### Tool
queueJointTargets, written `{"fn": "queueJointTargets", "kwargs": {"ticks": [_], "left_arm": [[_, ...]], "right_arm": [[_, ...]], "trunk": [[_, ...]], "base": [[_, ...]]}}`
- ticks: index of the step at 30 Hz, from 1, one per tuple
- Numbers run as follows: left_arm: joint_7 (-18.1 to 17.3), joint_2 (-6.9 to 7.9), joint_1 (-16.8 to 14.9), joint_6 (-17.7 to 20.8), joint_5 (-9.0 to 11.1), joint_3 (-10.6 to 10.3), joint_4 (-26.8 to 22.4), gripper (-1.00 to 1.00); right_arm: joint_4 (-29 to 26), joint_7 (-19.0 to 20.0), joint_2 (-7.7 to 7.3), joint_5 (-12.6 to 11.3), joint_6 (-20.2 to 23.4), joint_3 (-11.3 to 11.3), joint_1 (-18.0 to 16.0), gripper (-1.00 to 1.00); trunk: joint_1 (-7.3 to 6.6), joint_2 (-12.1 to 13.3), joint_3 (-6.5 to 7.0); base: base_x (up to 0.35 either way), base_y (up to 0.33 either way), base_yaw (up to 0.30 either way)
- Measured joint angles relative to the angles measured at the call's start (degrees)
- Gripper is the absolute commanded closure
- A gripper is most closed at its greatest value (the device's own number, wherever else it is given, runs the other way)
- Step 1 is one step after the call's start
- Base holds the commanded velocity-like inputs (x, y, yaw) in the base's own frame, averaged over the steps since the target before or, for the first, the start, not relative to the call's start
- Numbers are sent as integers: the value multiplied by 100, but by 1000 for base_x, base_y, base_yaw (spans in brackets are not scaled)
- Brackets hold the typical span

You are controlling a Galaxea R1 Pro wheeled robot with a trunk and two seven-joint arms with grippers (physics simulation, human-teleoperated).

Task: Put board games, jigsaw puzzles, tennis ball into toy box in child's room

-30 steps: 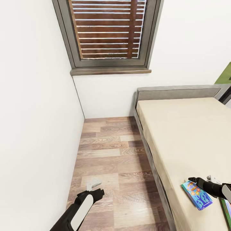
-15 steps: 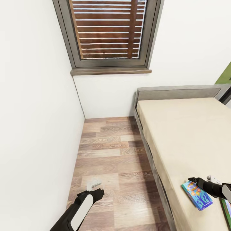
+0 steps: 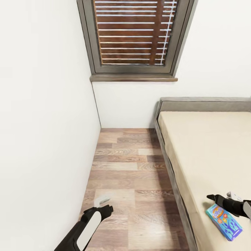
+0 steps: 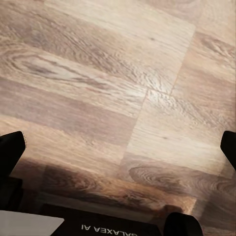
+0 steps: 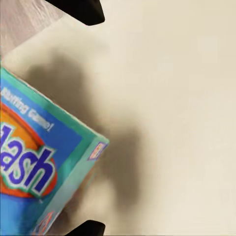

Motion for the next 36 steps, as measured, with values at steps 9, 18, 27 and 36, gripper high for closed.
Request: {"fn": "queueJointTargets", "kwargs": {"ticks": [9, 18, 27, 36], "left_arm": [[-1, 1, -1, 0, -4, 2, 2, -100], [-2, 2, -2, 2, -6, 1, 2, -100], [0, 2, -2, 2, -6, 2, 4, -100], [2, 2, -3, 4, -6, 2, 7, -100]], "right_arm": [[-3, -21, 41, 14, -6, 5, -1, -100], [-3, -25, 49, 5, 2, -2, -1, -100], [-21, -4, 79, -91, -20, -42, -4, -100], [-6, 7, 79, -161, 6, -57, -4, -100]], "trunk": [[0, 0, 20], [0, 0, 24], [1, 0, 25], [1, 0, 26]], "base": [[0, 0, 143], [0, 0, 34], [-37, -10, 5], [-66, -20, 1]]}}
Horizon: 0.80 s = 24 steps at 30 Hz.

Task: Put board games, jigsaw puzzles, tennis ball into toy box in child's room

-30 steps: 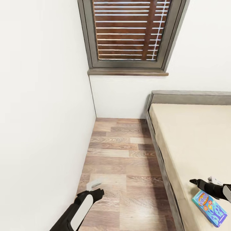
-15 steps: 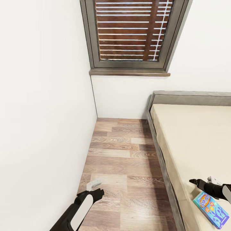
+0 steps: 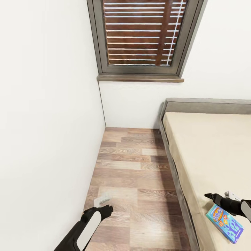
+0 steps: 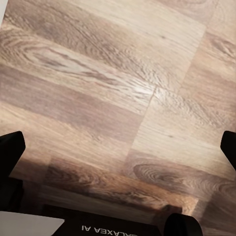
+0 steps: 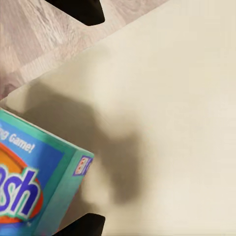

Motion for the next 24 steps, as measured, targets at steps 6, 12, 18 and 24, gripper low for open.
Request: {"fn": "queueJointTargets", "kwargs": {"ticks": [6, 12, 18, 24], "left_arm": [[0, 0, 0, -1, 0, -1, 1, -100], [1, 0, 0, -5, 0, -3, 2, -100], [1, 0, 0, -5, 0, -6, -1, -100], [1, 0, 0, -6, 0, -7, 0, -100]], "right_arm": [[0, 0, 0, -2, 1, 1, 0, -100], [1, -1, 0, -4, 2, 1, 0, -100], [1, -2, 0, -5, 3, 3, -1, -100], [1, -2, 0, -4, 5, 3, -2, -100]], "trunk": [[0, 0, 0], [0, 0, 0], [0, 0, 0], [0, 0, 0]], "base": [[-12, -3, 0], [-5, -1, 0], [-2, -1, 0], [-1, 0, 0]]}}
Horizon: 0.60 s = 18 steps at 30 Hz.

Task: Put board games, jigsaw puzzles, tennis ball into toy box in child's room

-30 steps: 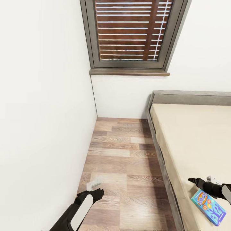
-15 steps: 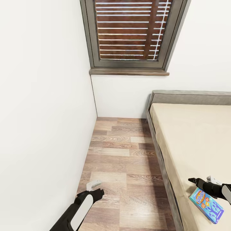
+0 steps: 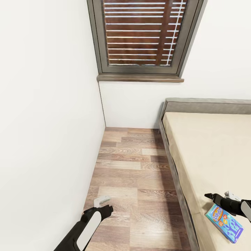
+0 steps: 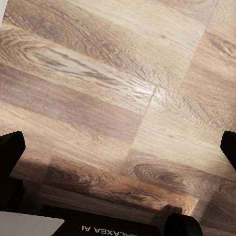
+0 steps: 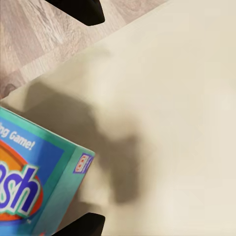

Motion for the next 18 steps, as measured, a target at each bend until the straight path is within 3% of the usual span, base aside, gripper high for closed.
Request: {"fn": "queueJointTargets", "kwargs": {"ticks": [10, 18], "left_arm": [[0, 0, 0, -1, 0, -2, -2, -100], [0, 0, 0, 4, 0, 3, -1, -100]], "right_arm": [[-1, 1, 0, -2, -5, -1, -2, -100], [-2, 3, 0, -7, -7, -3, 0, -100]], "trunk": [[1, 0, 0], [2, 0, 0]], "base": [[-18, 0, 0], [-180, 0, 0]]}}
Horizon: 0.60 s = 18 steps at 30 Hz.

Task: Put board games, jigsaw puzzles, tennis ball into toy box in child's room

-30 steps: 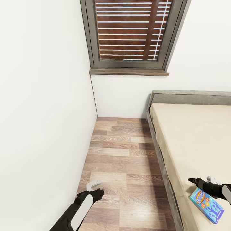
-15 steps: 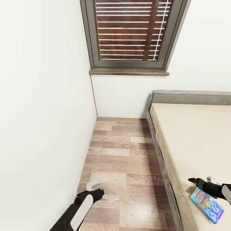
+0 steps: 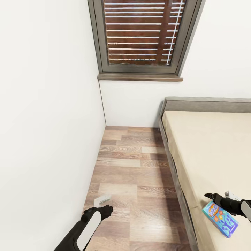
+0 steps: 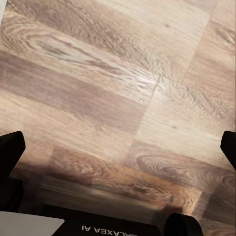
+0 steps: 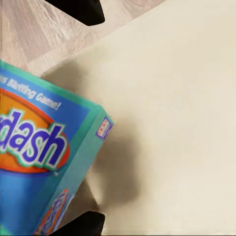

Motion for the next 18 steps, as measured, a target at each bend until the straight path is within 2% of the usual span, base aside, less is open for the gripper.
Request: {"fn": "queueJointTargets", "kwargs": {"ticks": [7, 18], "left_arm": [[0, 0, 1, 0, 0, 3, 0, -100], [0, 0, 1, 0, 0, 3, 0, -100]], "right_arm": [[0, -1, 0, 7, -2, 5, -1, -100], [-1, 7, 2, 8, -8, 5, -1, -100]], "trunk": [[-1, 0, 0], [-2, 0, 0]], "base": [[-142, 0, 0], [-35, 0, 0]]}}
